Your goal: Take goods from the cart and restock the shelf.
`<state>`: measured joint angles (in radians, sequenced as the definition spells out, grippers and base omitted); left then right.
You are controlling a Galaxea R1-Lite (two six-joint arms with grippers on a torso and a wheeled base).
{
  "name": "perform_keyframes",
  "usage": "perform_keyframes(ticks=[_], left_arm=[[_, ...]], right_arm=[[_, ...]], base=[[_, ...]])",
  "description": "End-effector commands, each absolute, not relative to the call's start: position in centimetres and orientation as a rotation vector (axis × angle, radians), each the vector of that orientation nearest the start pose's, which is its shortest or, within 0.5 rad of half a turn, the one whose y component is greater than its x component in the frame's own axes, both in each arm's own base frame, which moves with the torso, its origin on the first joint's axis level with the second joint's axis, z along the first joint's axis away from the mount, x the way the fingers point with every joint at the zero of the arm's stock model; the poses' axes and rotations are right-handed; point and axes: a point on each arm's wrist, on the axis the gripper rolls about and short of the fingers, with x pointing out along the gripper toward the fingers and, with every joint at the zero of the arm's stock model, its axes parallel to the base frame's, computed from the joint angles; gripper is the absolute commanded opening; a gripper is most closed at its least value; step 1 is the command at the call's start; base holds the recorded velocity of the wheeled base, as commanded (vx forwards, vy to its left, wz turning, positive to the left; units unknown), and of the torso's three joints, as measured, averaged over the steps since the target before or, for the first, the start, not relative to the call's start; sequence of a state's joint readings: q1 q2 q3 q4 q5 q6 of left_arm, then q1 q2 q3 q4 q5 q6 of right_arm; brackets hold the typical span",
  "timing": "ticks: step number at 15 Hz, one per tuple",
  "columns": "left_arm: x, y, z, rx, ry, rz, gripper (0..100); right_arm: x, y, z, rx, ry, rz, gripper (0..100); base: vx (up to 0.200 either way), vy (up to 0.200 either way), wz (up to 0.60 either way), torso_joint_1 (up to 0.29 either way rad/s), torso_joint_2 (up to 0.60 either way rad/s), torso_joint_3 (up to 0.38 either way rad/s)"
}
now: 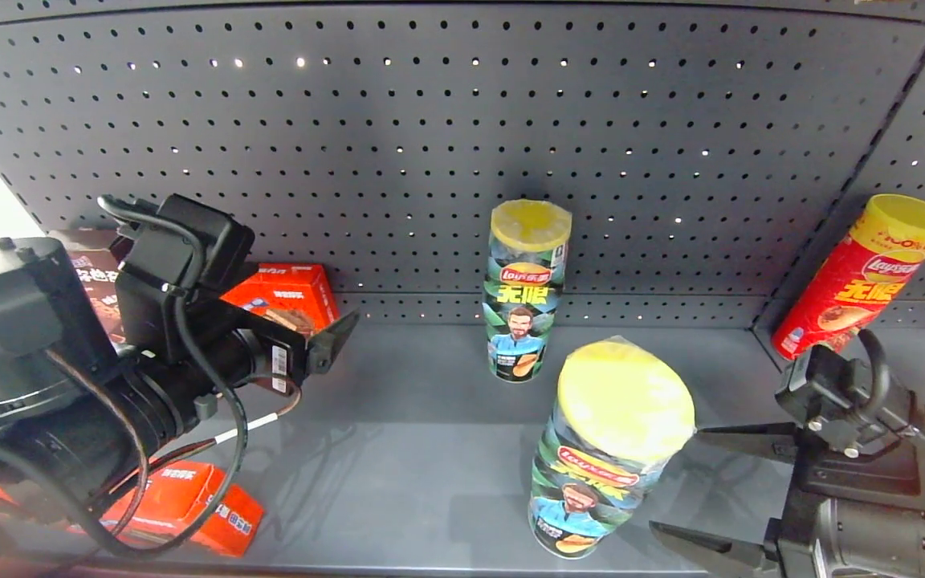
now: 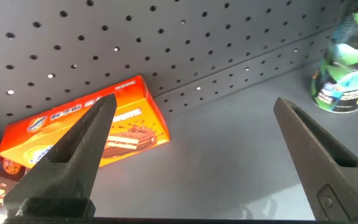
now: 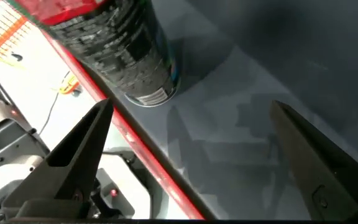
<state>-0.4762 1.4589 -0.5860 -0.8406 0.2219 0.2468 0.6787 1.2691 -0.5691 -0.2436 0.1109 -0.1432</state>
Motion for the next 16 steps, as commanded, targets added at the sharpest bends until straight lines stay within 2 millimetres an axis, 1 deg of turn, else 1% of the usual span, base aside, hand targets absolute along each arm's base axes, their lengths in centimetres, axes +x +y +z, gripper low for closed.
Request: perform_keyframes(ticks=[1, 8, 13, 15, 16], left_arm=[[21.5, -10.5, 21.0, 0.256, -0.003, -0.257, 100], [21.6, -10.3, 21.0, 0.255, -0.004, -0.247, 100], [21.6, -10.3, 20.9, 0.256, -0.001, -0.248, 100], [21.5, -10.2, 20.9, 0.254, -0.006, -0.247, 100], [21.5, -10.2, 20.9, 0.254, -0.006, -0.247, 100]], right_arm=[[15.1, 12.4, 18.6, -0.277, 0.407, 0.804, 100], [16.6, 13.5, 18.7, -0.291, 0.414, 0.793, 100], [17.6, 13.8, 18.9, -0.31, 0.391, 0.784, 100], [17.2, 13.6, 18.9, -0.309, 0.387, 0.783, 100], [16.5, 13.2, 18.9, -0.308, 0.379, 0.786, 100]], base=[[0.0, 0.0, 0.0, 0.0, 0.0, 0.0], [0.0, 0.0, 0.0, 0.0, 0.0, 0.0], [0.0, 0.0, 0.0, 0.0, 0.0, 0.0], [0.0, 0.0, 0.0, 0.0, 0.0, 0.0], [0.0, 0.0, 0.0, 0.0, 0.0, 0.0]])
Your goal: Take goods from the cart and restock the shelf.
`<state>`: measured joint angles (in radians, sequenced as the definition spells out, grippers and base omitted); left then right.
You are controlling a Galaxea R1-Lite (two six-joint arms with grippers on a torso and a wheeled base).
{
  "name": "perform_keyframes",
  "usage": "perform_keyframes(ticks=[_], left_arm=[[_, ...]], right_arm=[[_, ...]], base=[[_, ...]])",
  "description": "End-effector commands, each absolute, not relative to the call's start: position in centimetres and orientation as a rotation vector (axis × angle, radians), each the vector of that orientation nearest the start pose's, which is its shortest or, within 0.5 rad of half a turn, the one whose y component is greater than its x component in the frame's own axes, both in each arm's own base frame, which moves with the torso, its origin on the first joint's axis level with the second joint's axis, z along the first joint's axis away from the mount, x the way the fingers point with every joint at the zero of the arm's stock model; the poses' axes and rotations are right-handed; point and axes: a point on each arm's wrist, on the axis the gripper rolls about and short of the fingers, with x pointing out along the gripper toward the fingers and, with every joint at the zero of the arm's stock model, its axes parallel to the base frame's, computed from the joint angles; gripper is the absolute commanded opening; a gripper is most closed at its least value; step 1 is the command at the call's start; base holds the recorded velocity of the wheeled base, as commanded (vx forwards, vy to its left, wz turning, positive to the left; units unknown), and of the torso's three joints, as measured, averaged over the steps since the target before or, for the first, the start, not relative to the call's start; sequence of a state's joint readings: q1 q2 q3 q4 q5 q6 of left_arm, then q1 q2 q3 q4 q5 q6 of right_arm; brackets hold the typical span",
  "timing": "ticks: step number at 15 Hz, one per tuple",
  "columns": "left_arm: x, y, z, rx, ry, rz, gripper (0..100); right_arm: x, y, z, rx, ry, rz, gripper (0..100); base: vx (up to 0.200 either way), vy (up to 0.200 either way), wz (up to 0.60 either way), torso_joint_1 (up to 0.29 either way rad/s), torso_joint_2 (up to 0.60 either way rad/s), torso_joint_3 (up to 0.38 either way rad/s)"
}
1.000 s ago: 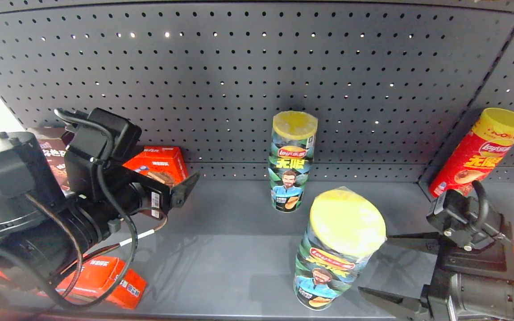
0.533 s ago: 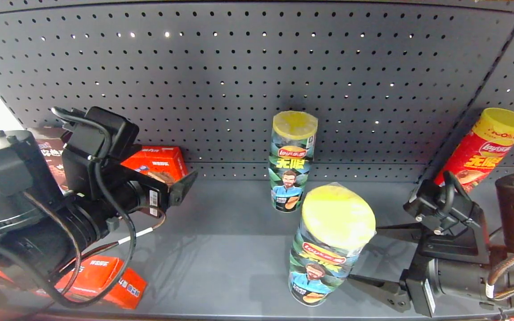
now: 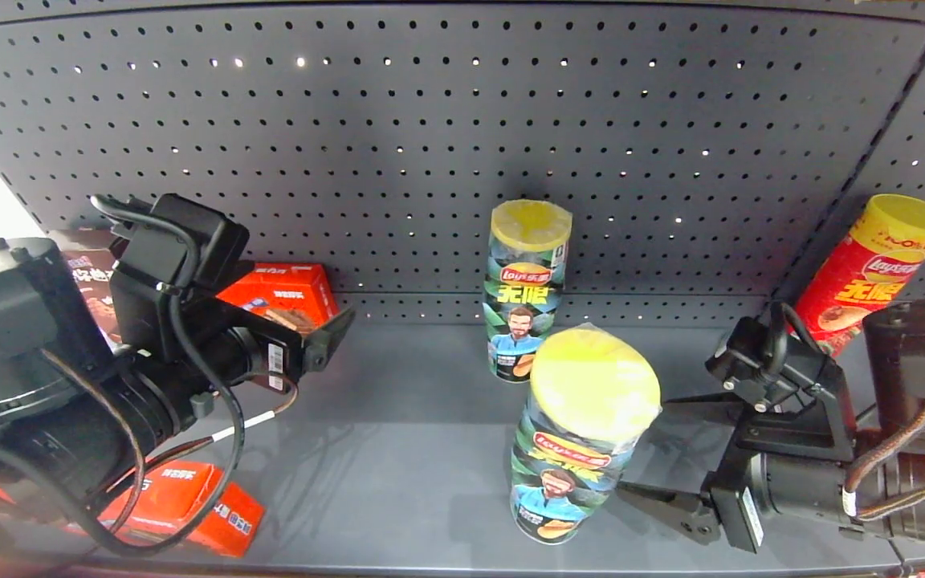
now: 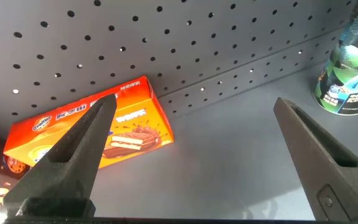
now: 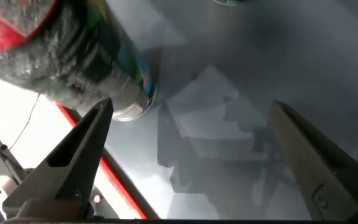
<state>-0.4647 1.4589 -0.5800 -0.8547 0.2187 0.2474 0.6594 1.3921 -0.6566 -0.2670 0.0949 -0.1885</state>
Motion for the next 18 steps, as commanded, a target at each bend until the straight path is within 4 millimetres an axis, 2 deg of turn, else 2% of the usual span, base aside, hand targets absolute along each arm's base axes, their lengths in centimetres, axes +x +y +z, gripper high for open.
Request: perform_keyframes(ticks=[1, 3, 6, 11, 18], left_arm=[[21.5, -10.2, 20.8, 0.255, -0.004, -0.247, 100], [21.5, -10.2, 20.9, 0.256, -0.006, -0.247, 100], [21.6, -10.3, 20.9, 0.255, -0.008, -0.249, 100], [21.5, -10.2, 20.9, 0.256, -0.006, -0.247, 100], [21.6, -10.3, 20.9, 0.255, -0.007, -0.247, 100]], right_arm=[[15.5, 12.6, 18.7, -0.309, 0.374, 0.795, 100], [14.2, 12.1, 18.5, -0.309, 0.366, 0.826, 100], [13.7, 13.0, 19.0, -0.312, 0.341, 0.88, 100], [15.0, 14.3, 19.2, -0.319, 0.353, 0.874, 100], [16.4, 14.2, 19.3, -0.316, 0.361, 0.811, 100]], base=[[0.0, 0.0, 0.0, 0.0, 0.0, 0.0], [0.0, 0.0, 0.0, 0.0, 0.0, 0.0], [0.0, 0.0, 0.0, 0.0, 0.0, 0.0], [0.0, 0.0, 0.0, 0.0, 0.0, 0.0], [0.0, 0.0, 0.0, 0.0, 0.0, 0.0]])
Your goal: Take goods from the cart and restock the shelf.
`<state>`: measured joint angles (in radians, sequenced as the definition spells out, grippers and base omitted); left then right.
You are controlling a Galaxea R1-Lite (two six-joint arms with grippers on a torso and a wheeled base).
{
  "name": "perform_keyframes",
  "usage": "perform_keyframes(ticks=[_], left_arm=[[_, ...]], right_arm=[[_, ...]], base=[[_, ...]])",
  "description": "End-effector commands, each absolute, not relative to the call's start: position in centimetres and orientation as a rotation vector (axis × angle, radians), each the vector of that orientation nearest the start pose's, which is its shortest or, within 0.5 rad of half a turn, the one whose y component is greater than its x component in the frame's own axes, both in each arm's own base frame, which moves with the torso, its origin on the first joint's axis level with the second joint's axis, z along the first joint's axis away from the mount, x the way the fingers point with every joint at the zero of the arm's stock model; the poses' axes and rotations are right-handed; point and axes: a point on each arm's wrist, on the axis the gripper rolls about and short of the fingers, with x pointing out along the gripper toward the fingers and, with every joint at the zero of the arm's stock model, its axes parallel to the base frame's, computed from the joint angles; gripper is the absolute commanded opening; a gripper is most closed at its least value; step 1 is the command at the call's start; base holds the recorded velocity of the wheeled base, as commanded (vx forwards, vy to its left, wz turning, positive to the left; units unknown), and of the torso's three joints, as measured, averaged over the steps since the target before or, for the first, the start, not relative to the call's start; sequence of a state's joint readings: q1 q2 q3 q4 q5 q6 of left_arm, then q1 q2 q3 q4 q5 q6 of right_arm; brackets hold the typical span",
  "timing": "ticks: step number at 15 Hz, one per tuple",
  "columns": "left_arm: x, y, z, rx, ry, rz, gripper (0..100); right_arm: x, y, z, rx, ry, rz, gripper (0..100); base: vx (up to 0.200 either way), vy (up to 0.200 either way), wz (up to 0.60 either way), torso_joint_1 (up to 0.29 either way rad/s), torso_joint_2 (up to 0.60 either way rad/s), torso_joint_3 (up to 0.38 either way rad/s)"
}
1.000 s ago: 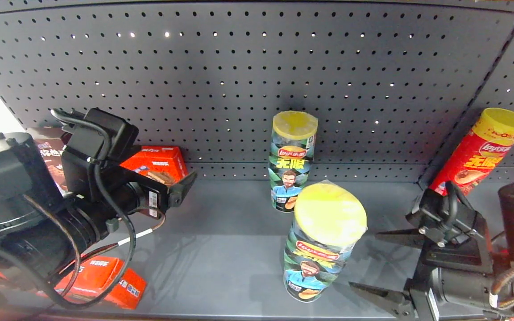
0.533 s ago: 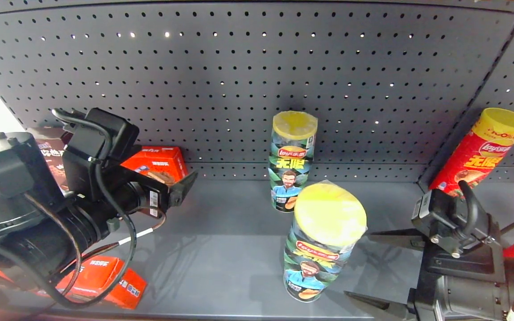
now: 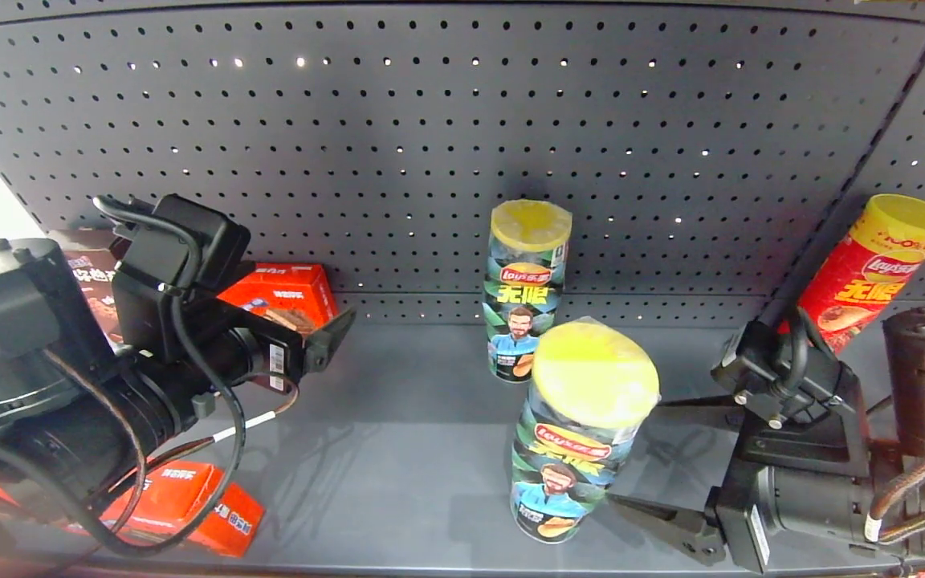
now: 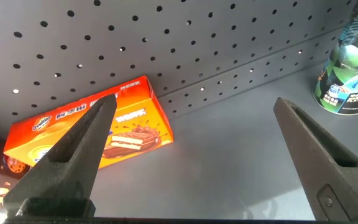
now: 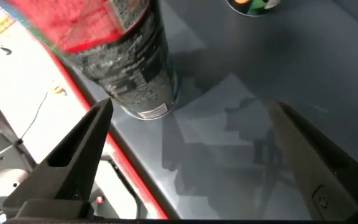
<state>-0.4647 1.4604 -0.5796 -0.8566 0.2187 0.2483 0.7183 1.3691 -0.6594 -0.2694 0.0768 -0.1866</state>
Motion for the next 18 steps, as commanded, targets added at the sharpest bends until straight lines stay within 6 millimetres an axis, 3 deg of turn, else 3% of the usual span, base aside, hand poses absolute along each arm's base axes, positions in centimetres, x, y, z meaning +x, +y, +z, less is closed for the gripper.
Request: perform_keyframes(ticks=[1, 11, 18], left_arm=[[21.6, -10.3, 20.9, 0.255, -0.007, -0.247, 100], [21.5, -10.2, 20.7, 0.258, -0.002, -0.248, 100], [21.3, -10.1, 20.8, 0.257, -0.004, -0.246, 100]], right_arm=[[16.5, 14.1, 19.3, -0.315, 0.364, 0.803, 100], [16.4, 12.7, 19.1, -0.306, 0.368, 0.752, 100], [17.2, 12.2, 19.4, -0.317, 0.328, 0.588, 100]], base=[[0.0, 0.0, 0.0, 0.0, 0.0, 0.0], [0.0, 0.0, 0.0, 0.0, 0.0, 0.0], [0.0, 0.0, 0.0, 0.0, 0.0, 0.0]])
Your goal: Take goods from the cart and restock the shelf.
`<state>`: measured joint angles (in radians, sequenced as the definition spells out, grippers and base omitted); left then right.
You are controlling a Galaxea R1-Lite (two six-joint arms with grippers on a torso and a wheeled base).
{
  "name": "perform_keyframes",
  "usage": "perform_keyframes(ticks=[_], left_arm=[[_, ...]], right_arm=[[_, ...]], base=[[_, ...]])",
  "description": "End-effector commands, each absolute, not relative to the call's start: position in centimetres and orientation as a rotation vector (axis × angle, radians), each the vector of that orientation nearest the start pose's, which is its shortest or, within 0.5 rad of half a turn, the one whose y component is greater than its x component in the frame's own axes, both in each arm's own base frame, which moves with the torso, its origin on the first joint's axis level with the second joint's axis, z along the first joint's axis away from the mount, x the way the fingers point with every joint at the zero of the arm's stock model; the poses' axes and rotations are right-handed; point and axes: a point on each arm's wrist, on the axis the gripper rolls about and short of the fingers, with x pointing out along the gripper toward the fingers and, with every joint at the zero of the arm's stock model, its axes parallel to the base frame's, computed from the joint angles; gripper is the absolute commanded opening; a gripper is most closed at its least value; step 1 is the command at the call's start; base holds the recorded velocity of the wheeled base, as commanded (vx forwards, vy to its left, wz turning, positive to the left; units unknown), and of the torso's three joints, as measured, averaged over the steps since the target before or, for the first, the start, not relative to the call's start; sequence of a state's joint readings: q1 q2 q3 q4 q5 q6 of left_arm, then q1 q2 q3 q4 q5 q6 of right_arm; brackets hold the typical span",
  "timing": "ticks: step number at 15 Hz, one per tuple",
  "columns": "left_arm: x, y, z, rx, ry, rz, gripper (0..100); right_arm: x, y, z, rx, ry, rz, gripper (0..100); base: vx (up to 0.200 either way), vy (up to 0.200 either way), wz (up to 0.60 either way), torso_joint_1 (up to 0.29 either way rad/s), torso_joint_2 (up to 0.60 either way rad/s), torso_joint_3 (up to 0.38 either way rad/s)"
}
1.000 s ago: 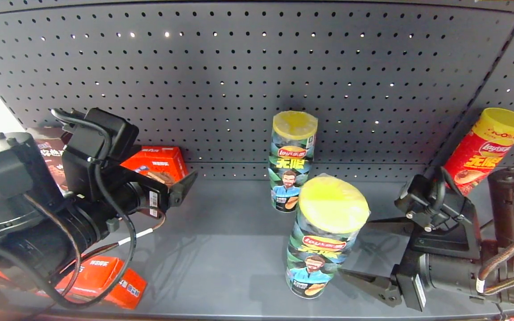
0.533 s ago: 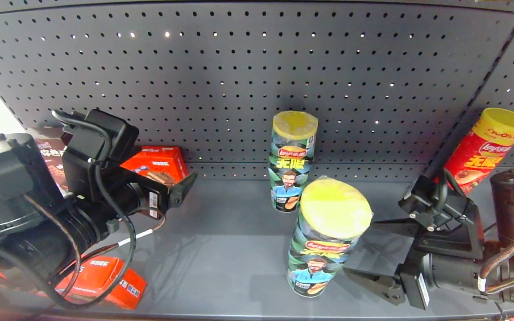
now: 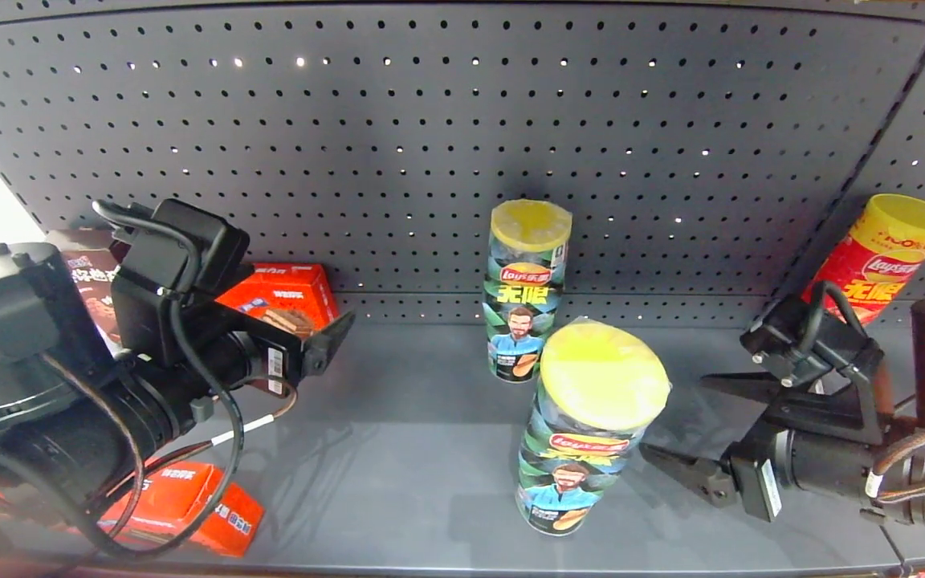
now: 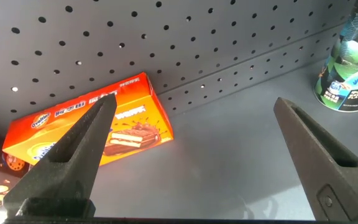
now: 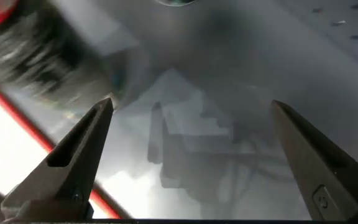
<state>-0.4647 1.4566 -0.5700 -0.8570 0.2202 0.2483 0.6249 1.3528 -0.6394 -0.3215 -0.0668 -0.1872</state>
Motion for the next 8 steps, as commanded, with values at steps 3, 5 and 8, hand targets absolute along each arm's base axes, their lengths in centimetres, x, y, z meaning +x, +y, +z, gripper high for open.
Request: perform_keyframes(ticks=[3, 5, 8], left_arm=[[21.2, -10.1, 21.0, 0.253, -0.015, -0.248, 100], [21.3, -10.2, 21.2, 0.251, -0.019, -0.247, 100], [21.1, -10.0, 21.1, 0.252, -0.018, -0.246, 100]], right_arm=[[17.2, 13.3, 19.5, -0.312, 0.247, 0.494, 100], [16.6, 13.8, 19.3, -0.32, 0.245, 0.522, 100], [15.9, 13.8, 18.9, -0.34, 0.252, 0.529, 100]], base=[[0.0, 0.0, 0.0, 0.0, 0.0, 0.0], [0.0, 0.0, 0.0, 0.0, 0.0, 0.0], [0.0, 0.0, 0.0, 0.0, 0.0, 0.0]])
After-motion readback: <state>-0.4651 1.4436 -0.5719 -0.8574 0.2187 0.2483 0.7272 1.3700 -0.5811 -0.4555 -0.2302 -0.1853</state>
